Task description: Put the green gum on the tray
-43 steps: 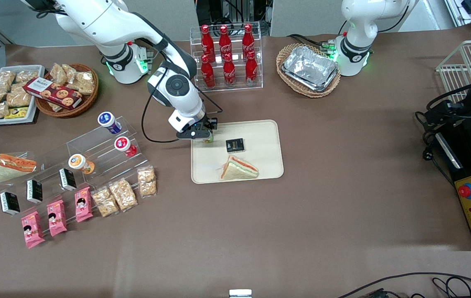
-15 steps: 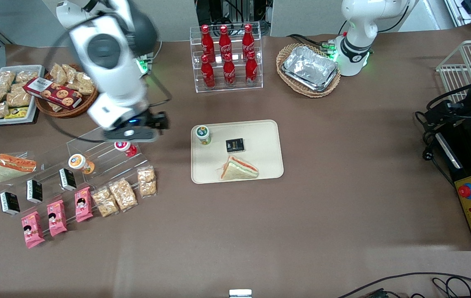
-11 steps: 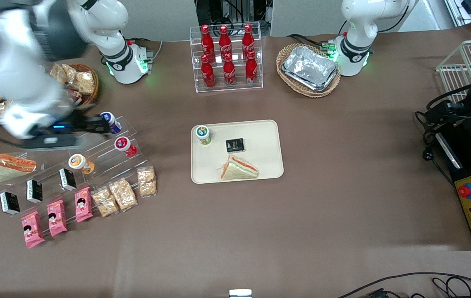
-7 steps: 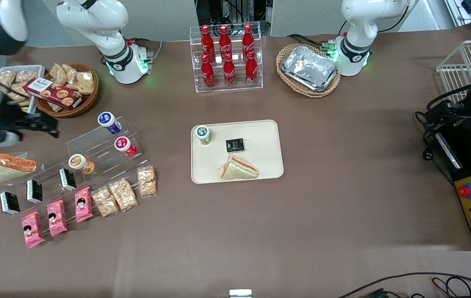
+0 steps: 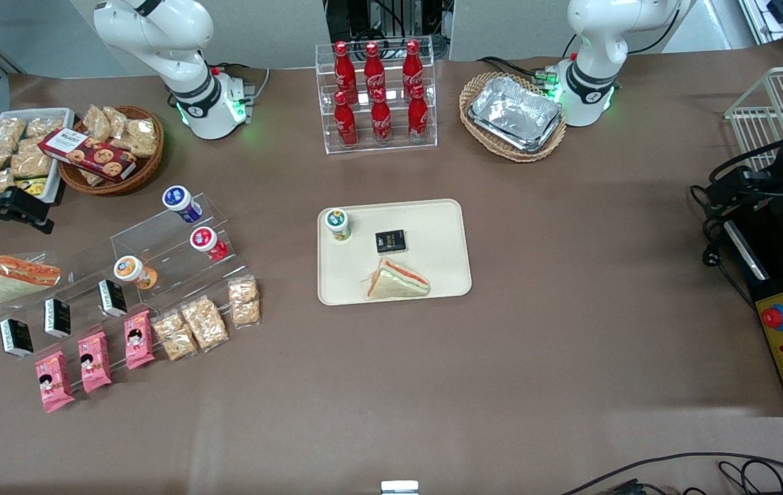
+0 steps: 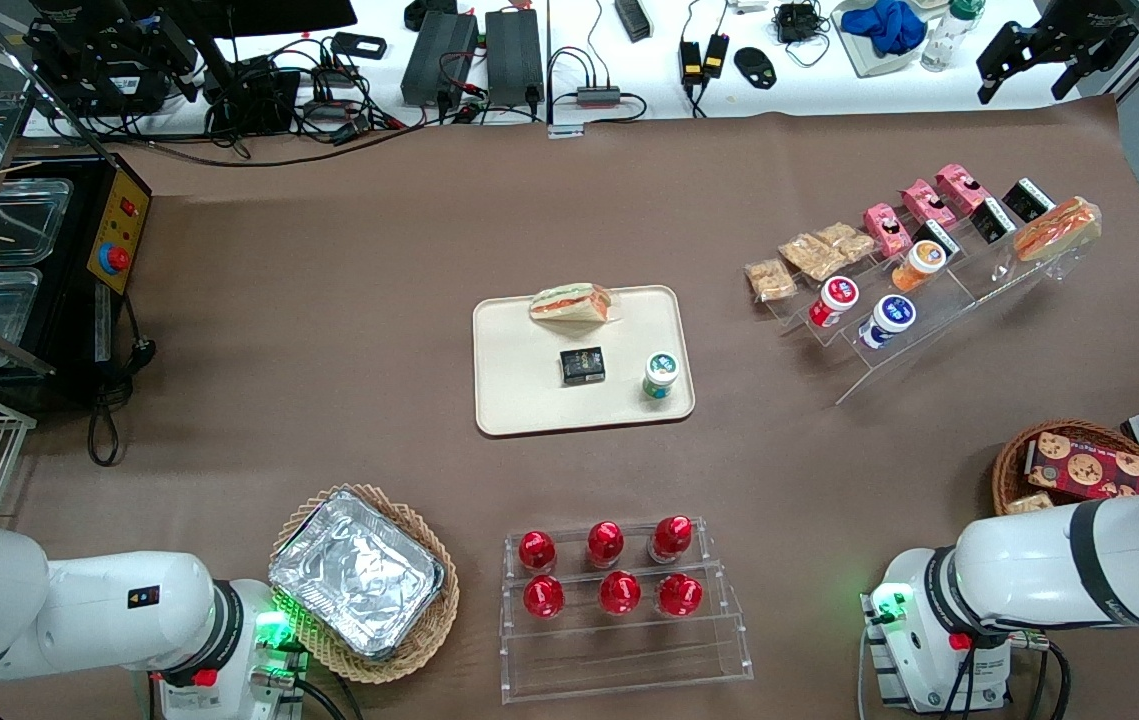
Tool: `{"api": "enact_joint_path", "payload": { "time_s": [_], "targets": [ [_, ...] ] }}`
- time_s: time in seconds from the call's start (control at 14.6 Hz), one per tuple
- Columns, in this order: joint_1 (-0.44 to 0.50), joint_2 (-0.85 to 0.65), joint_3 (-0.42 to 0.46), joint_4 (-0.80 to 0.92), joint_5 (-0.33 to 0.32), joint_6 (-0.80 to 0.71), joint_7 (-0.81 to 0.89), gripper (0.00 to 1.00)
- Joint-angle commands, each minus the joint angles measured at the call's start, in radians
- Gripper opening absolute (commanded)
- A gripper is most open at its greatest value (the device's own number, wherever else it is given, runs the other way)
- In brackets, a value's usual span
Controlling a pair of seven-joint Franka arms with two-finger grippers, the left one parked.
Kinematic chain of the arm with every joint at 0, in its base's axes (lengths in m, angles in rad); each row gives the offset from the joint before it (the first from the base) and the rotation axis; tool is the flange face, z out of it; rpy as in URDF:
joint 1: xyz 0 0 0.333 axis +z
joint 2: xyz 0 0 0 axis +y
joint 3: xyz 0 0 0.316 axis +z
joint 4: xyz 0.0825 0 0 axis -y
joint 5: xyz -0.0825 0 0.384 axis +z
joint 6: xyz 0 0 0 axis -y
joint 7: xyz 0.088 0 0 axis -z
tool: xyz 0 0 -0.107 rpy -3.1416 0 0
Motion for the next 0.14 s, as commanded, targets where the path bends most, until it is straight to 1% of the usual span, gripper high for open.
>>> {"api": "enact_joint_path", "payload": {
  "time_s": [0.0, 0.07],
  "targets": [
    [0.012, 0.052, -0.048, 0.054, 0.026, -0.018, -0.009, 1.0],
    [0.012, 0.045, -0.048, 0.052, 0.029, -0.024, -0.007, 1.0]
  ]
}}
